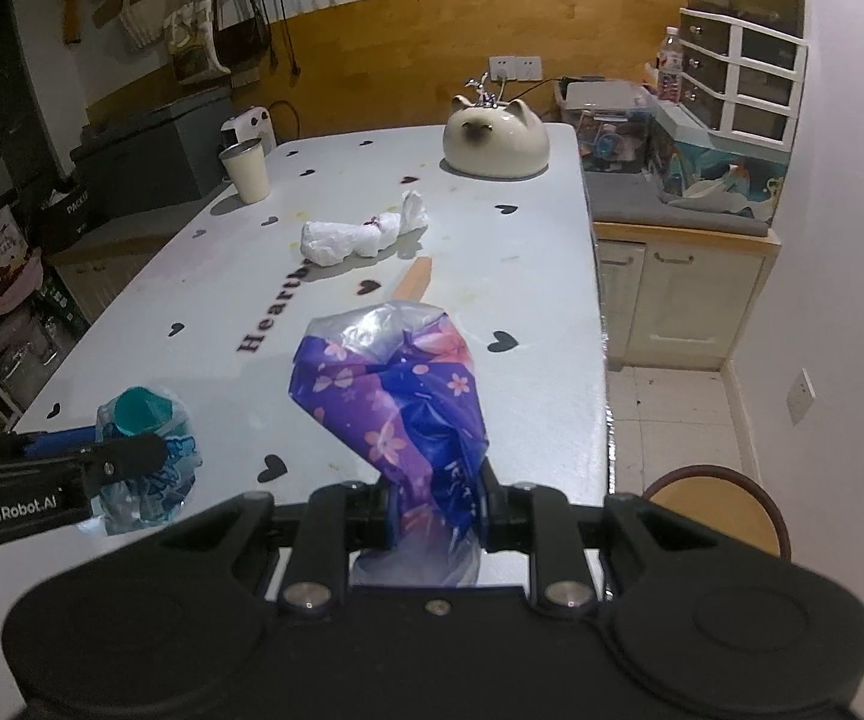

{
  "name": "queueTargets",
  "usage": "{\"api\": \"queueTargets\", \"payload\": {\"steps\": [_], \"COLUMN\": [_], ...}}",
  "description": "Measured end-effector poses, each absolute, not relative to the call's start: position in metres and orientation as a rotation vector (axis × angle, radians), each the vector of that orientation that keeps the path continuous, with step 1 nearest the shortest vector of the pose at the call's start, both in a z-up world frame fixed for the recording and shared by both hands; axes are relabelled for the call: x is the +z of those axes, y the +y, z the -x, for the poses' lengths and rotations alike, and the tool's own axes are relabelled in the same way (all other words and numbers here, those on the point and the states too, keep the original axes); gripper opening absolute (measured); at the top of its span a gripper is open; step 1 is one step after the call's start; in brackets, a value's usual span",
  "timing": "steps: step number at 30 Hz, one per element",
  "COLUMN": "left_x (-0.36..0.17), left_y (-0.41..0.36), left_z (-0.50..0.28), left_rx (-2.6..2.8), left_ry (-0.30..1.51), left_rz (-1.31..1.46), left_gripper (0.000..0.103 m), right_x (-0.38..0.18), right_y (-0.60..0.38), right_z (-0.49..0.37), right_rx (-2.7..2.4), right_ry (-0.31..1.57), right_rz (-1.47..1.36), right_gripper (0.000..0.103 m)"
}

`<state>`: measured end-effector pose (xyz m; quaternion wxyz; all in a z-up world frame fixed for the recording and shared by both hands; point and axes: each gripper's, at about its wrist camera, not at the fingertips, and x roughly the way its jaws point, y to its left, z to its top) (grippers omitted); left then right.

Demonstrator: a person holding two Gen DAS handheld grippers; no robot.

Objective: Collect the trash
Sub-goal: 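Carry the wrapper and purple bag with both grippers over the tan bin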

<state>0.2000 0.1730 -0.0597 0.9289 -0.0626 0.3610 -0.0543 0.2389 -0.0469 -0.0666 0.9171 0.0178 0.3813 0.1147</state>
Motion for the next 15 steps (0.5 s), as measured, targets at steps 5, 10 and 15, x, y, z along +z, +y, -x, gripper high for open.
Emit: {"api": "queueTargets", "payload": {"steps": [5, 10, 15], "left_x": [-0.055, -0.054, -0.054], "left_y": [0.144, 0.107, 0.065], "left_z": [-0.197, -0.203, -0.217], "left_rx": [-0.124, -0.13, -0.144], "left_ry": [0.733, 0.741, 0.752], "left_rz": [0.124, 0.131, 0.122], "left_gripper": [0.045, 0.045, 0.045], "right_x": [-0.063, -0.065, -0.066], "right_y": [-0.069, -0.103, -0.144], "right_z": [-0.229, -0.228, -0.235], "right_rx": [0.238, 0.236, 0.227], "right_ry": [0.774, 0.776, 0.78], "right_rz": [-0.055, -0.073, -0.088], "right_gripper": [0.023, 0.023, 0.023]}}
